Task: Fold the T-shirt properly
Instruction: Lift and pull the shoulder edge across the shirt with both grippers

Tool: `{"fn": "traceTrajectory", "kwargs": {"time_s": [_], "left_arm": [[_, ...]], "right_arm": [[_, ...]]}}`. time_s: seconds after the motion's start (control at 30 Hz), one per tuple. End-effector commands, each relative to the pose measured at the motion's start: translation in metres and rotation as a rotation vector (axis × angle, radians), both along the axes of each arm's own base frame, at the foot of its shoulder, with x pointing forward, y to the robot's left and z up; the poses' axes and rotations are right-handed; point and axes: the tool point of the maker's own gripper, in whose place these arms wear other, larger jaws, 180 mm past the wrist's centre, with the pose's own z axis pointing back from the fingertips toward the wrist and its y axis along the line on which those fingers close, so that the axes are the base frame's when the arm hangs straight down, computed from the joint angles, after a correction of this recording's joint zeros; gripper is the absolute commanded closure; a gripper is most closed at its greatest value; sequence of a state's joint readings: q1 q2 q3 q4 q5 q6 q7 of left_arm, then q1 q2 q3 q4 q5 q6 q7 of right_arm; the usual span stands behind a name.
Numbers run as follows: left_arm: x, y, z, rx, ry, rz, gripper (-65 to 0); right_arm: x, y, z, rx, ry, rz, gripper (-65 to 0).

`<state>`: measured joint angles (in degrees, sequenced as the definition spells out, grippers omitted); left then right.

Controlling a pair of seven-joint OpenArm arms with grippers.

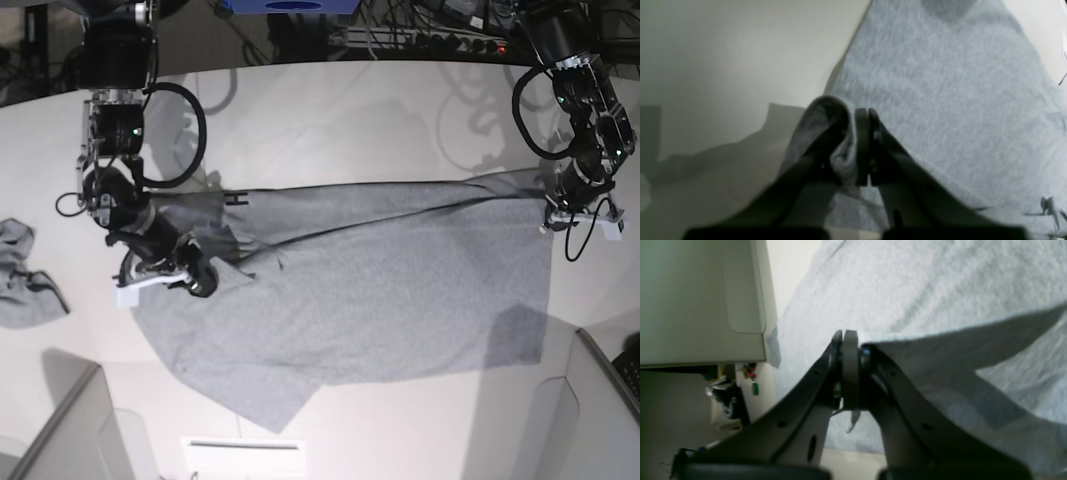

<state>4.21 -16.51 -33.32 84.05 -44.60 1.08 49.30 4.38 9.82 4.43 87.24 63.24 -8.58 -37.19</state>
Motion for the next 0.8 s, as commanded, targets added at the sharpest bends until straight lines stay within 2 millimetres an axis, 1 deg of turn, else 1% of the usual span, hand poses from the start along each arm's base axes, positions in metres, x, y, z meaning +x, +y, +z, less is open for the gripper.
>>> {"fn": "traceTrajectory", "kwargs": {"time_s": [0.0,0.1,0.27,0.77], "left_arm": [[0.01,0.007,0.017,0.029,-0.05,-0.002,0.0],[0.01,0.007,0.016,0.028,-0.049,-0.002,0.0],[0.01,0.008,0.016,0.027,-0.047,-0.001,0.0],[0.011,0.007,0.017,0.027,-0.051,-0.002,0.0]], "right_arm": [[0.014,0.0,0.023,0.003,-0.073,0.006,0.0],[0.017,0.002,0.027,0.003,-0.082,0.011,0.0],[0.02,0.0,0.017,0.004,-0.055,0.004,0.0],[0.019,0.001,0.016,0.008,-0.049,0.006,0.0]]}}
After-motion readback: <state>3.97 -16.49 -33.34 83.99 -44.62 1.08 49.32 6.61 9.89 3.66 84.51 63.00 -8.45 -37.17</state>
